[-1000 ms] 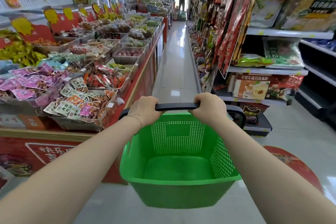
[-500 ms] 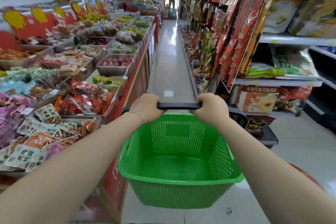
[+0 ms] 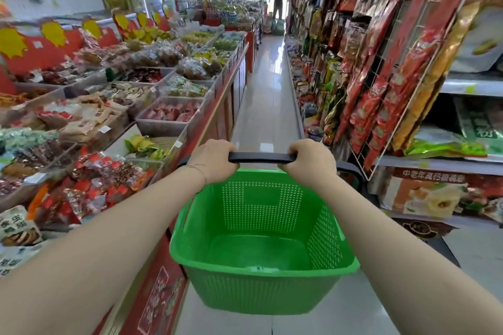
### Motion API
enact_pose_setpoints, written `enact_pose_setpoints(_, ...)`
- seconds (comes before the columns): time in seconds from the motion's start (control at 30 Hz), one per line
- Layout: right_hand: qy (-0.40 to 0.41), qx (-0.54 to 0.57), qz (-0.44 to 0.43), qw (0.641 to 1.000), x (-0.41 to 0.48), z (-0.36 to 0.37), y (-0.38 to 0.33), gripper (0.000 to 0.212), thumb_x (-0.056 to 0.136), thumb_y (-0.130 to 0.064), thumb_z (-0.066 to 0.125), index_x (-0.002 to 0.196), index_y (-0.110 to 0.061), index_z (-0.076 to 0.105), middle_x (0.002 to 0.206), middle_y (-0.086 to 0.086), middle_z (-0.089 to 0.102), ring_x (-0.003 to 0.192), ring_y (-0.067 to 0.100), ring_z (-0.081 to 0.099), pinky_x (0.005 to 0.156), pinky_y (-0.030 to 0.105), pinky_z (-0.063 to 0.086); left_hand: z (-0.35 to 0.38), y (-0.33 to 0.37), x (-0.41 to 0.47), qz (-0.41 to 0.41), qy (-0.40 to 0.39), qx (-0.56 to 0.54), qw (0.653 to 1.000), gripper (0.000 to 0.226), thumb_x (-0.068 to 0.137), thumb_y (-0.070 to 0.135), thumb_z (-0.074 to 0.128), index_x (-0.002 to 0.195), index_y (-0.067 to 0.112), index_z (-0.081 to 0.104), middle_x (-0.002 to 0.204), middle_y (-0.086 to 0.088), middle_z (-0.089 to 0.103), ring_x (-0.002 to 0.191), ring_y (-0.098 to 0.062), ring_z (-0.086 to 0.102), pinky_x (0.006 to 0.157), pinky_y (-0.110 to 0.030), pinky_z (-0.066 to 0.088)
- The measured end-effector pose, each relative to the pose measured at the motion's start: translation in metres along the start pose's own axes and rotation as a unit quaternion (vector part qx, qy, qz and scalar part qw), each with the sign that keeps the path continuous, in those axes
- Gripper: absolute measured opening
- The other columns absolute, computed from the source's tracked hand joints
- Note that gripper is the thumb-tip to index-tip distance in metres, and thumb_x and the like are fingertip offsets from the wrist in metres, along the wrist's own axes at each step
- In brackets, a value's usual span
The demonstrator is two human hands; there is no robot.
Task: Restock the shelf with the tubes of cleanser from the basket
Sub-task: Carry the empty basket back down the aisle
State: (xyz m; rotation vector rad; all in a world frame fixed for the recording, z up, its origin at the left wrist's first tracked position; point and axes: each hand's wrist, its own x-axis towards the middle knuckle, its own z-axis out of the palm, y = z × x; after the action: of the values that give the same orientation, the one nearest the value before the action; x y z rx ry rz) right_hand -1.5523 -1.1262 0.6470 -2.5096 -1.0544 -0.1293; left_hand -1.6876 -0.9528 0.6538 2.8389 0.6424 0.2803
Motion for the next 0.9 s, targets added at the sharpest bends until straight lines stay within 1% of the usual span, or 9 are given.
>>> enact_pose_setpoints(0.13, -0.007, 0.005, -0.004, 1.000, 0.056, 0.005, 0.024, 0.033, 0.077, -0.035, 0.073, 0.060, -0.024, 0.047, 0.065, -0.005, 0.055, 0.068, 0.022, 0.058, 0.055, 0.027, 0.040, 0.006, 0.003, 0.058, 0.000, -0.014, 0.008, 1.000, 0.028, 0.084, 0.027, 0.057, 0.060, 0.028, 0.042, 0.073, 0.000, 0.056, 0.079, -0.028, 0.060, 0.068, -0.033, 0.049)
enact_pose_setpoints(0.2, -0.004, 0.005, -0.010, 1.000, 0.082, 0.008, 0.034, 0.029, 0.077, -0.035, 0.073, 0.063, -0.024, 0.050, 0.066, -0.005, 0.056, 0.071, 0.023, 0.058, 0.058, 0.028, 0.041, 0.010, 0.002, 0.084, -0.001, -0.014, 0.008, 1.000, 0.027, 0.084, 0.026, 0.058, 0.061, 0.027, 0.043, 0.073, -0.001, 0.056, 0.078, -0.029, 0.060, 0.068, -0.033, 0.049)
enact_pose_setpoints(0.27, -0.002, 0.007, -0.015, 1.000, 0.107, 0.012, 0.043, 0.028, 0.076, -0.033, 0.072, 0.063, -0.025, 0.049, 0.065, -0.005, 0.054, 0.072, 0.024, 0.058, 0.059, 0.028, 0.042, 0.014, -0.001, 0.109, -0.007, -0.014, 0.006, 1.000, 0.024, 0.085, 0.026, 0.057, 0.064, 0.026, 0.046, 0.074, -0.002, 0.057, 0.078, -0.029, 0.060, 0.066, -0.032, 0.046)
enact_pose_setpoints(0.4, -0.002, 0.001, -0.021, 1.000, 0.158, 0.023, 0.056, 0.034, 0.077, -0.033, 0.072, 0.060, -0.026, 0.043, 0.063, -0.007, 0.050, 0.071, 0.024, 0.055, 0.059, 0.028, 0.038, 0.022, -0.009, 0.161, -0.012, -0.013, 0.002, 1.000, 0.020, 0.086, 0.025, 0.058, 0.068, 0.024, 0.049, 0.076, -0.003, 0.057, 0.078, -0.029, 0.059, 0.064, -0.029, 0.041)
enact_pose_setpoints(0.5, 0.001, 0.000, -0.022, 1.000, 0.200, 0.038, 0.066, 0.028, 0.076, -0.034, 0.072, 0.064, -0.026, 0.048, 0.066, -0.005, 0.052, 0.071, 0.025, 0.055, 0.058, 0.028, 0.037, 0.031, -0.021, 0.204, -0.006, -0.016, 0.003, 1.000, 0.015, 0.086, 0.024, 0.060, 0.073, 0.020, 0.051, 0.078, -0.004, 0.056, 0.079, -0.028, 0.057, 0.066, -0.029, 0.041)
enact_pose_setpoints(0.67, 0.015, -0.021, -0.018, 0.999, 0.276, 0.060, 0.078, 0.021, 0.079, -0.037, 0.069, 0.069, -0.025, 0.055, 0.070, -0.004, 0.057, 0.071, 0.025, 0.057, 0.054, 0.028, 0.035, 0.043, -0.047, 0.288, 0.005, -0.033, -0.008, 0.999, 0.011, 0.086, 0.023, 0.060, 0.078, 0.018, 0.055, 0.081, -0.006, 0.060, 0.077, -0.027, 0.059, 0.065, -0.029, 0.045)
enact_pose_setpoints(0.8, 0.012, -0.032, -0.004, 0.999, 0.349, 0.071, 0.082, 0.019, 0.079, -0.039, 0.067, 0.070, -0.026, 0.055, 0.074, -0.004, 0.059, 0.074, 0.025, 0.058, 0.057, 0.030, 0.040, 0.042, -0.071, 0.366, 0.032, -0.055, 0.003, 0.998, 0.011, 0.087, 0.024, 0.059, 0.079, 0.017, 0.056, 0.082, -0.008, 0.062, 0.077, -0.026, 0.061, 0.069, -0.034, 0.052)
enact_pose_setpoints(0.9, 0.004, -0.026, 0.005, 1.000, 0.400, 0.079, 0.082, 0.026, 0.079, -0.039, 0.068, 0.065, -0.028, 0.048, 0.075, -0.005, 0.057, 0.074, 0.024, 0.058, 0.060, 0.031, 0.046, 0.042, -0.091, 0.419, 0.036, -0.057, -0.003, 0.998, 0.015, 0.086, 0.026, 0.059, 0.073, 0.022, 0.054, 0.079, -0.005, 0.061, 0.075, -0.025, 0.061, 0.071, -0.035, 0.053)
